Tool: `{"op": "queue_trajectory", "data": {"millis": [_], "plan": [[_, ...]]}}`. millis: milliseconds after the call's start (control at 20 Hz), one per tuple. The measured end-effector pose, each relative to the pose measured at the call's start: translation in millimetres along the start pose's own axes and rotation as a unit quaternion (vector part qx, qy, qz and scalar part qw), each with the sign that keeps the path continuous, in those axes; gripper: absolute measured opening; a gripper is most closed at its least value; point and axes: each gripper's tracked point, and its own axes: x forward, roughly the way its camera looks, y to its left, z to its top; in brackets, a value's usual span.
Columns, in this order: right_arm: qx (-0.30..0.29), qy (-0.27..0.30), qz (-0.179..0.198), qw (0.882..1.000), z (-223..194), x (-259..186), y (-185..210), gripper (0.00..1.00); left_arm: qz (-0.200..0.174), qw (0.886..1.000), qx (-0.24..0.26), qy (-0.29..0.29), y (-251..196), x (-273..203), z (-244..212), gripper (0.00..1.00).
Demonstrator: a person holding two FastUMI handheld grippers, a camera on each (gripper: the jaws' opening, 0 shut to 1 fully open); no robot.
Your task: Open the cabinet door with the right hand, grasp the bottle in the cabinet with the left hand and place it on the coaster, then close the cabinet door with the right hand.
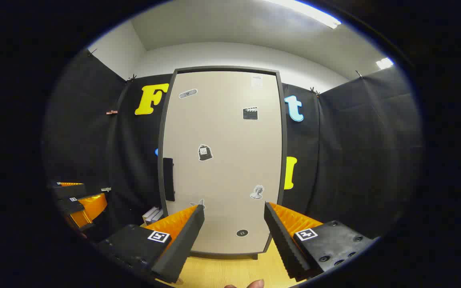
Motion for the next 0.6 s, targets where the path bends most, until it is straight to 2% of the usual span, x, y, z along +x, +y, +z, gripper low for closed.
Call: {"op": "queue_trajectory", "data": {"millis": [600], "plan": [[-0.002,-0.002,-0.003,1.0,1.9,-2.0,7.0,0.98,-0.006,1.0,0.008,-0.002,3.1,-0.5,1.8,0.95]]}}
